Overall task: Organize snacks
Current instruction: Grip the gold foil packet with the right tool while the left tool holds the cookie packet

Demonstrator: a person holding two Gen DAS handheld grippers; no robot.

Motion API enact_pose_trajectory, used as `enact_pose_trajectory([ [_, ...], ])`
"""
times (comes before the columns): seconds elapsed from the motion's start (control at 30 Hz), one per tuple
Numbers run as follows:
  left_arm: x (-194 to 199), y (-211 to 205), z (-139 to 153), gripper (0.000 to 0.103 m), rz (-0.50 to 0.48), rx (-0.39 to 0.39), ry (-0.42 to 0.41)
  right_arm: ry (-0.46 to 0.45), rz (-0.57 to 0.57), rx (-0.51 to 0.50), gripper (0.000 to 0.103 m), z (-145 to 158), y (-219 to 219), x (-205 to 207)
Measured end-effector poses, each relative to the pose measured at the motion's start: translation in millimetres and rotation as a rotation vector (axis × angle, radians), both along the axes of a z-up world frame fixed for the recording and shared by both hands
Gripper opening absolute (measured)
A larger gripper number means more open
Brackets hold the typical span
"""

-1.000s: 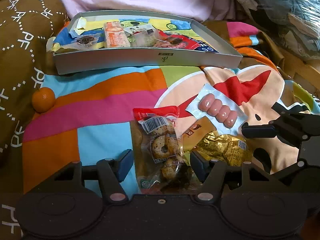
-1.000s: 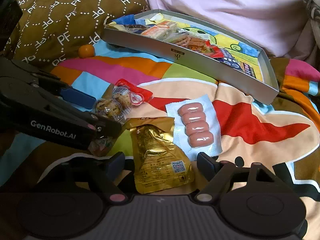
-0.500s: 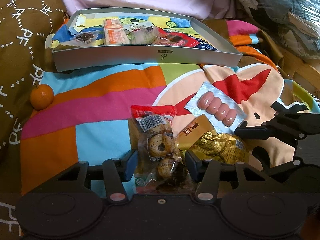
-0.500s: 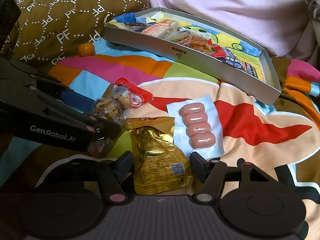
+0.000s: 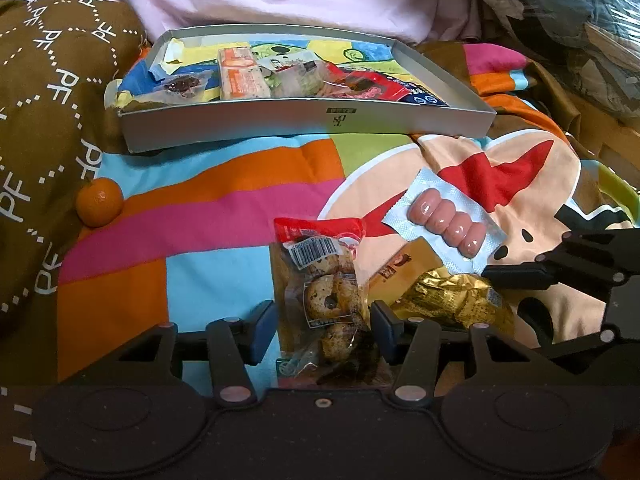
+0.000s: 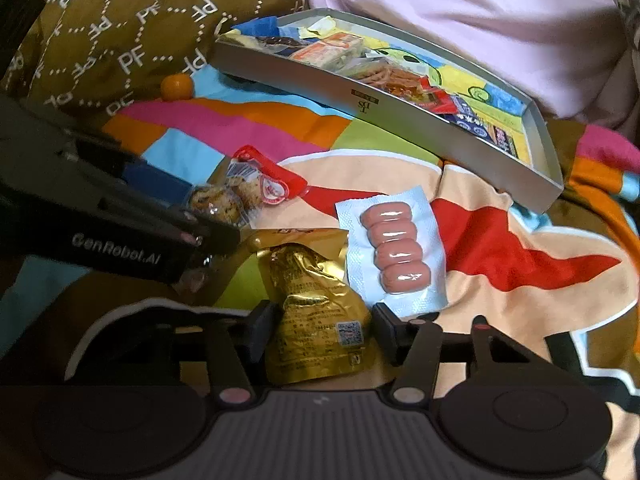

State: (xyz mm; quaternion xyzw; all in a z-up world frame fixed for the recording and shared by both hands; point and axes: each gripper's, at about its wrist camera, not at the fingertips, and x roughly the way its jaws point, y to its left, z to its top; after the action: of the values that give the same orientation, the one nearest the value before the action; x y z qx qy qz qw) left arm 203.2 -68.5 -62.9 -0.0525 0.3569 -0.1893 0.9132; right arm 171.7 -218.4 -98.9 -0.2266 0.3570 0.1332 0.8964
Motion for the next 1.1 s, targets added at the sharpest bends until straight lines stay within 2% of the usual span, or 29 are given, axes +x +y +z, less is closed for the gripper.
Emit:
enact_pose_trajectory([
  [0.23,-3.1,-2.4,0.7,0.055,-0.006,0.007,-0.013,-0.007,-0.026,-0.001,0.052,3.9,-14.2,-13.4],
  [0.37,-6.5,-4.8,3.9,0.062,-0.008,0.018,-0.044,-0.032,-0.036,-0.02,0.05,6.2,-22.1,-24.7],
  [0.53,-8.4,-9.3,11.1,0.064,-0.01,0.023,-0.058,-0.066,-0.032,-0.053,0.048,7.8,-25.4,-35.7],
  [0.6,-9.4,-12.0,15.0,0.068,-0.018,0.02,-0.072,-0.079,-0.041,-0.063,0.048,8.0,-26.9,-39.0],
  [0.77,-5.1,-22.4,23.5,0.068,-0.059,0.014,-0.092,-0.084,-0.077,-0.067,0.047,6.3,-34.8,-50.1],
  [1.1,18.1,-54.0,36.5,0.072,-0.091,-0.122,0.012,-0.087,-0.112,-0.058,0.047,7.1,-48.7,-77.2],
])
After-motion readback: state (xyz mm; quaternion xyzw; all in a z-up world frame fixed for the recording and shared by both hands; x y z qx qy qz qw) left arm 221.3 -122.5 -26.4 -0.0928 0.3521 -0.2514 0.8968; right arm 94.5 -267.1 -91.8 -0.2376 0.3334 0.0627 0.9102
